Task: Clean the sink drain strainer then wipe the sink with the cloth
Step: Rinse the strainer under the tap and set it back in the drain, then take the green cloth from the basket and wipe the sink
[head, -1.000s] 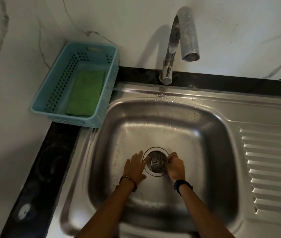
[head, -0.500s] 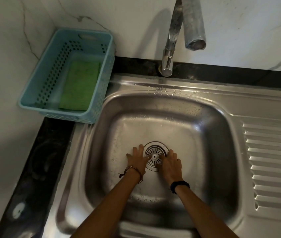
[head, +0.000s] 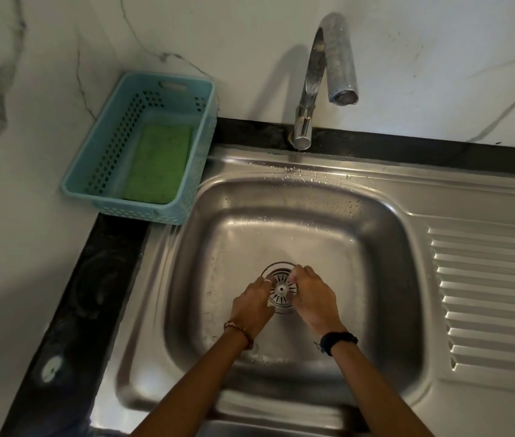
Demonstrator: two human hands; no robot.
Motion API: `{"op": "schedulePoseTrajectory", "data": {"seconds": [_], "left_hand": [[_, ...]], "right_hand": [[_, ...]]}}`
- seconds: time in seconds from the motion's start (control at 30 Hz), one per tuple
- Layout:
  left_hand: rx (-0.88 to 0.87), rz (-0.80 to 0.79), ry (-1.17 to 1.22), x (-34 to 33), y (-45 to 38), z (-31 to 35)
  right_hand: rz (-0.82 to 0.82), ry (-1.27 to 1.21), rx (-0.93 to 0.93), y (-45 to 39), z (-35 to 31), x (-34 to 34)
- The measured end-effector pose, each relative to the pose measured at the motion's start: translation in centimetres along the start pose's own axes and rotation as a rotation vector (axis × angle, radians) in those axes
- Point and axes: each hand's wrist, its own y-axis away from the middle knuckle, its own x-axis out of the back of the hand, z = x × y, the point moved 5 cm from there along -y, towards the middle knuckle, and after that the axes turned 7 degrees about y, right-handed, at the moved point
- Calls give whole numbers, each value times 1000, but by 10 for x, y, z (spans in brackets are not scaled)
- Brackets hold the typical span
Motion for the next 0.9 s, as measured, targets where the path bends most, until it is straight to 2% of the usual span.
{"op": "schedulePoseTrajectory", "data": {"seconds": [0.07,0.17,0.3,0.37,0.43,0.5,0.57,0.63,0.77,0.9], "left_hand": [[-29,-48,2,4,11,5],[-104,112,-17,41,25,21],[-304,478,87,132,51,46],[-423,759,24,186,67,51],[-468,963,-92,232,73,44],[-362,967,-186,265,63,26],[-97,799,-244,283,45,-2],[93,680,-275,285,30,-28],[136,759,-258,279,19,-48],[62,890,-178,279,21,-45]], "right_hand": [[-152,50,27,6,-7,0],[-114,-4,77,6,-28,25],[44,-111,246,3,-85,80],[151,-168,366,0,-126,114],[261,-230,489,-5,-168,144],[306,-291,566,-16,-206,163],[300,-283,597,-37,-241,168],[245,-143,602,-63,-267,159],[73,242,488,-117,-287,123],[-47,209,302,-148,-293,93]]}}
